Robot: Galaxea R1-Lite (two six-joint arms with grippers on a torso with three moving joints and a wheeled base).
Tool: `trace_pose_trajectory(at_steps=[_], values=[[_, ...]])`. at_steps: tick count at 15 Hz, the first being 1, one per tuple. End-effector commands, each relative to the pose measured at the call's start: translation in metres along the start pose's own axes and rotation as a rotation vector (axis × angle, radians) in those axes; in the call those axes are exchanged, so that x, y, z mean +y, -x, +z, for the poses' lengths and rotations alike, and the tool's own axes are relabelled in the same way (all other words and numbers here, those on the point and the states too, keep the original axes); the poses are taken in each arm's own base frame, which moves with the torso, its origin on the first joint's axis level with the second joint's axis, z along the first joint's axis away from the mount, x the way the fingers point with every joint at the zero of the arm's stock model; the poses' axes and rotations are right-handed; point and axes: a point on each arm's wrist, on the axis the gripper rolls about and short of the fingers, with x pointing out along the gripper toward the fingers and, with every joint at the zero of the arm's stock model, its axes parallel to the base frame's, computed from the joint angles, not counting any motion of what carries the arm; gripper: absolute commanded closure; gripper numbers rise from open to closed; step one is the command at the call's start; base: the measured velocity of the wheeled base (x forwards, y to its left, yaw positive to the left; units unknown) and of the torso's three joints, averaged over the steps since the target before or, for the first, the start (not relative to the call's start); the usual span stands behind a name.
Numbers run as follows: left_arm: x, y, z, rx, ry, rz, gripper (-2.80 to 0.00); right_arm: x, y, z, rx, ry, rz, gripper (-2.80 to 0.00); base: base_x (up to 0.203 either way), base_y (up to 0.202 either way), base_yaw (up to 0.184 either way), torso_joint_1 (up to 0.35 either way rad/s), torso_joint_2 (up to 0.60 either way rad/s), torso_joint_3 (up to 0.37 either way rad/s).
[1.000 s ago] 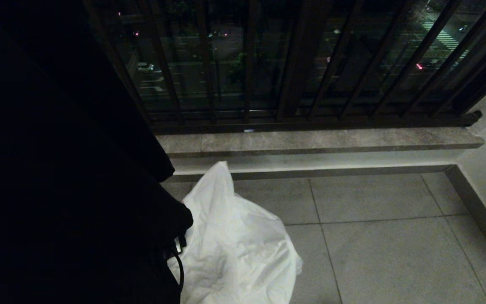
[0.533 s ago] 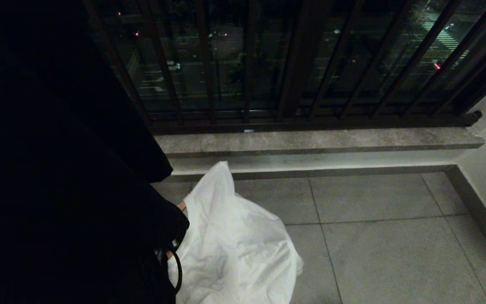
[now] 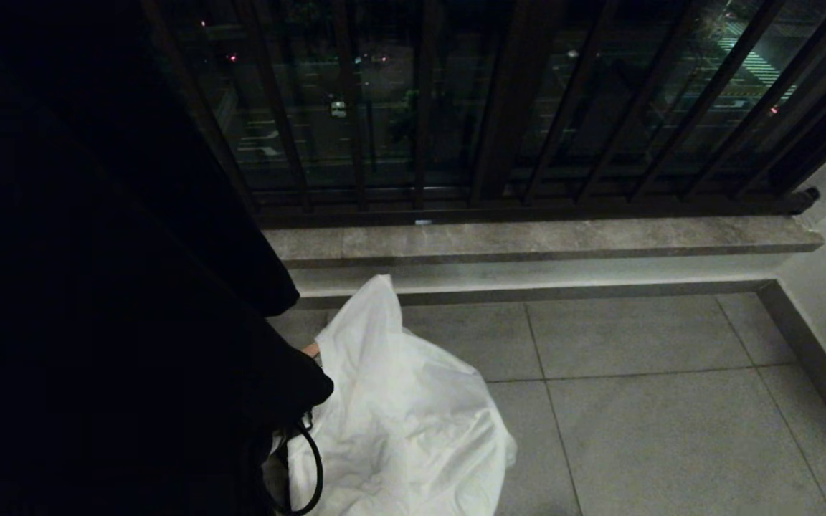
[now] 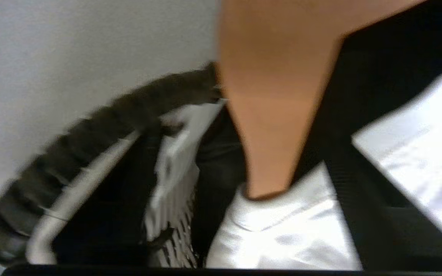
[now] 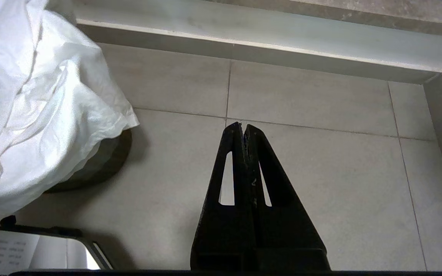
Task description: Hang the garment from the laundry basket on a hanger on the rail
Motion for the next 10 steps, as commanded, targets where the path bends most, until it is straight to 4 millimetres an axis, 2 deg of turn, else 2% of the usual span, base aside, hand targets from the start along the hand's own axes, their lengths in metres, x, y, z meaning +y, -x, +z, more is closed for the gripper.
trace_pose_trajectory(at_steps=[1,6,8,10], values=[[-0.002,-0.001,0.001,-0.005,0.008,-0.007,0.00,0.000,0.000,0.000,0.001,0.001,0.000,0.00,0.000,0.000,0.000,0.000,0.00,0.000],[-0.003,0.002,0.004,-0.014,0.012,-0.015,0.00,0.000,0.000,0.000,0.001,0.001,0.001,0.00,0.000,0.000,0.000,0.000,0.00,0.000],[-0.003,0.019,0.011,-0.037,0.020,-0.042,0.00,0.000,0.000,0.000,0.001,0.001,0.001,0.00,0.000,0.000,0.000,0.000,0.00,0.000],[-0.009,0.046,0.019,-0.073,0.021,-0.102,0.00,0.000,0.000,0.000,0.001,0.001,0.001,0.00,0.000,0.000,0.000,0.000,0.00,0.000]])
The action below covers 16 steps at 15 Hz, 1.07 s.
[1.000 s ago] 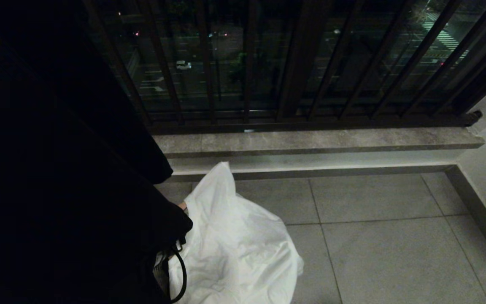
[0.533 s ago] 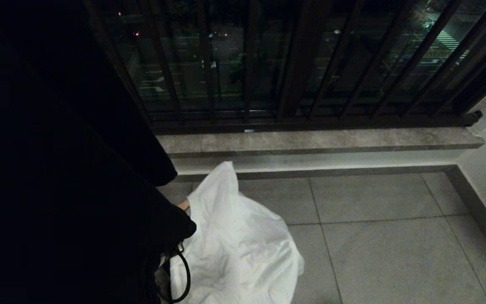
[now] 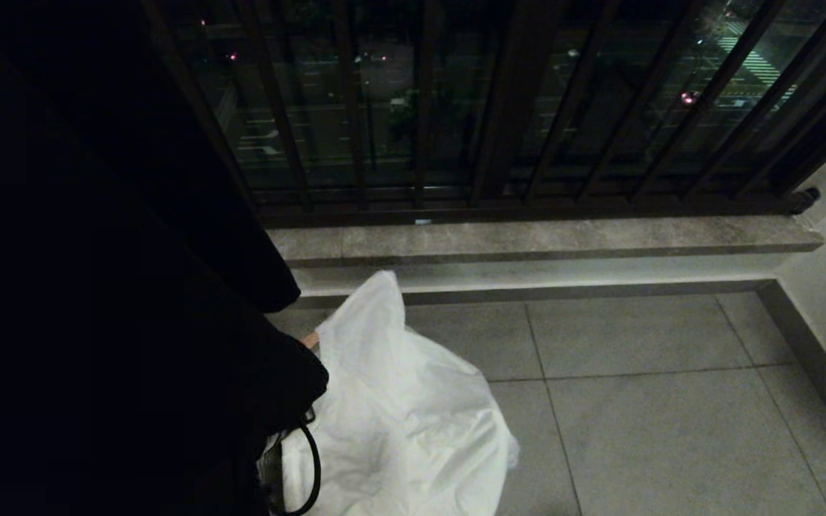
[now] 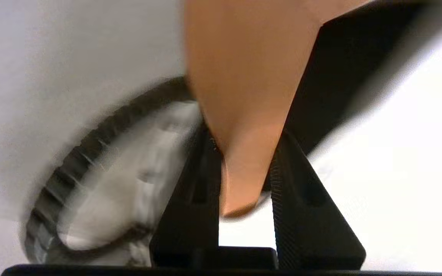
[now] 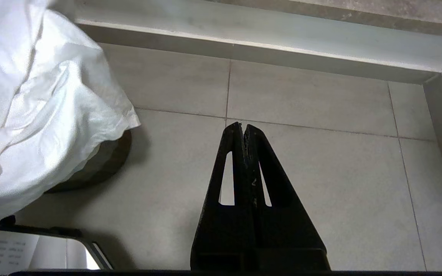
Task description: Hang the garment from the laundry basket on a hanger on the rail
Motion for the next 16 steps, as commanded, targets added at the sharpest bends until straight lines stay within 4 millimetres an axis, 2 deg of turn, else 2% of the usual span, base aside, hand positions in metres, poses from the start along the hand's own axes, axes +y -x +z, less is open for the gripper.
trace_pose_trajectory(at_steps=[1,4,8,10,13,16], values=[[-0.008,0.029,0.013,-0.052,0.016,-0.064,0.00,0.000,0.000,0.000,0.001,0.001,0.001,0.00,0.000,0.000,0.000,0.000,0.00,0.000],[-0.016,0.053,0.016,-0.032,-0.018,-0.088,0.00,0.000,0.000,0.000,0.000,0.001,0.001,0.00,0.000,0.000,0.000,0.000,0.00,0.000],[-0.013,0.074,0.026,-0.080,-0.059,-0.117,0.00,0.000,0.000,0.000,-0.001,0.001,0.001,0.00,0.000,0.000,0.000,0.000,0.00,0.000],[-0.011,0.093,0.037,-0.129,-0.073,-0.150,0.00,0.000,0.000,0.000,-0.001,0.001,0.001,0.00,0.000,0.000,0.000,0.000,0.00,0.000],[0.002,0.113,0.052,-0.228,-0.152,-0.111,0.00,0.000,0.000,0.000,-0.003,0.001,0.000,0.00,0.000,0.000,0.000,0.000,0.00,0.000],[0.021,0.136,0.076,-0.336,-0.173,-0.081,0.00,0.000,0.000,0.000,-0.003,0.001,0.000,0.00,0.000,0.000,0.000,0.000,0.00,0.000]])
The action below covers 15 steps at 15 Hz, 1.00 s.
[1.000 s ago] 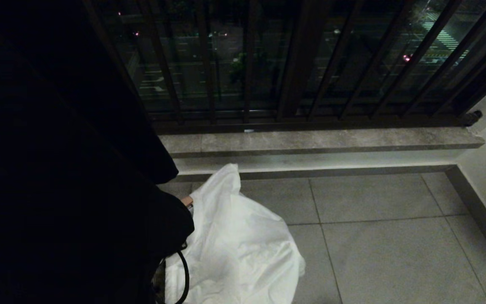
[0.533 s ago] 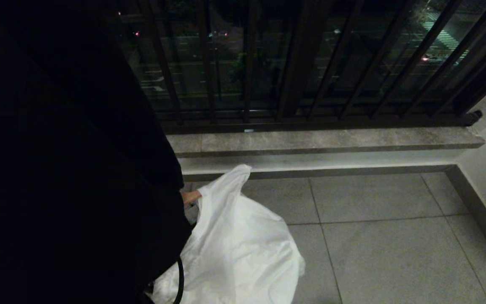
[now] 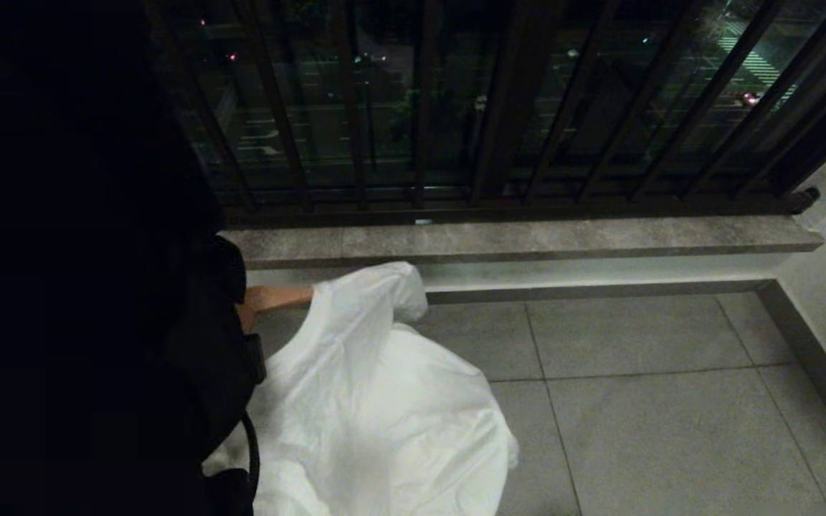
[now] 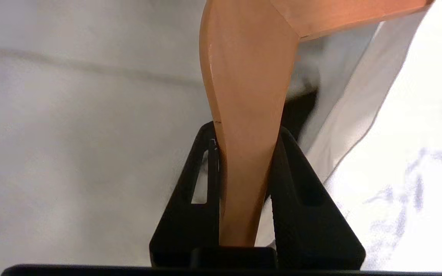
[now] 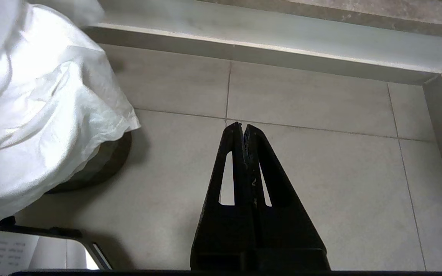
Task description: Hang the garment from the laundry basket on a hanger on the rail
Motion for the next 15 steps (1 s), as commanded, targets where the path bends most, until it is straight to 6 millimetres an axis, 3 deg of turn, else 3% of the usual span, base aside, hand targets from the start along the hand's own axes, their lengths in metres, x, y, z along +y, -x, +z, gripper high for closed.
trace_pose_trajectory(at_steps=[1,5,12,15], values=[[0.013,0.021,0.020,-0.092,0.027,0.003,0.00,0.000,0.000,0.000,0.000,0.001,0.001,0.00,0.000,0.000,0.000,0.000,0.00,0.000],[0.033,0.057,0.046,-0.230,-0.008,0.012,0.00,0.000,0.000,0.000,0.000,0.001,0.001,0.00,0.000,0.000,0.000,0.000,0.00,0.000],[0.054,0.114,0.071,-0.426,-0.056,0.017,0.00,0.000,0.000,0.000,0.001,0.002,0.000,0.00,0.000,0.000,0.000,0.000,0.00,0.000],[0.063,0.128,0.074,-0.460,-0.096,0.051,0.00,0.000,0.000,0.000,0.000,0.001,0.001,0.00,0.000,0.000,0.000,0.000,0.00,0.000]])
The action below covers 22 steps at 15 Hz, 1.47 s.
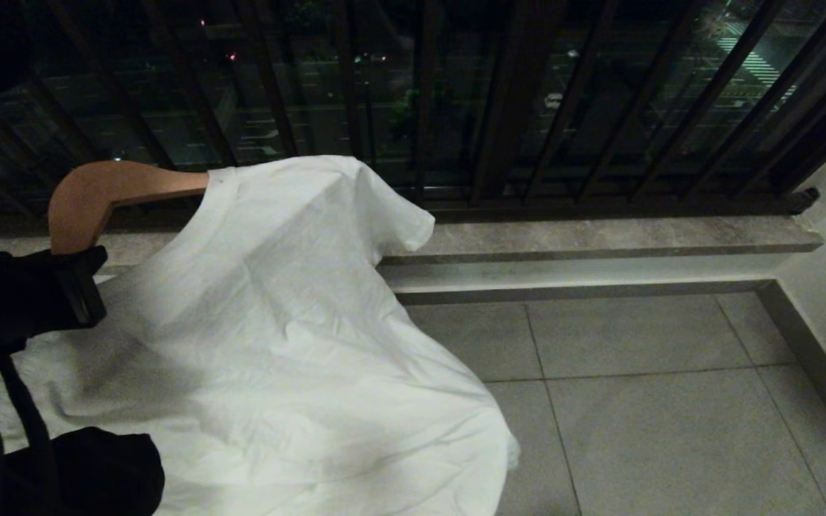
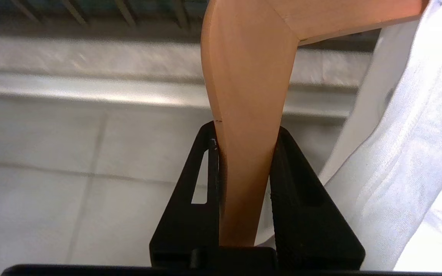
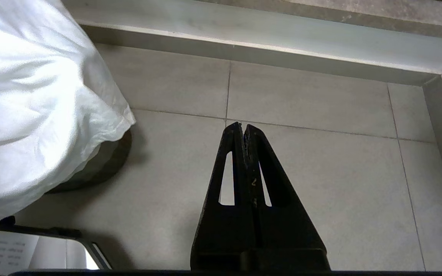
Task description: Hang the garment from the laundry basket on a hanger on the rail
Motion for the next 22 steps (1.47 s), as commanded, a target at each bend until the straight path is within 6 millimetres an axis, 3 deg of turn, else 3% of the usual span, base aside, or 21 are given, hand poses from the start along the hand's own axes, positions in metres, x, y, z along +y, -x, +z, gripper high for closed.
trace_pose_trajectory(at_steps=[1,11,18,22], values=[[0.006,0.010,0.008,-0.044,-0.006,0.009,0.00,0.000,0.000,0.000,0.000,0.002,0.001,0.00,0.000,0.000,0.000,0.000,0.00,0.000],[0.015,0.026,0.012,-0.086,-0.053,0.016,0.00,0.000,0.000,0.000,0.001,0.002,0.002,0.00,0.000,0.000,0.000,0.000,0.00,0.008],[0.018,0.034,0.016,-0.113,-0.071,0.019,0.00,0.000,0.000,0.000,0.001,0.002,0.001,0.00,0.000,0.000,0.000,0.002,0.00,0.181],[0.020,0.033,0.006,-0.085,-0.085,0.033,0.00,0.000,0.000,0.000,0.000,0.000,0.001,0.00,0.000,0.000,0.000,0.001,0.00,0.202]])
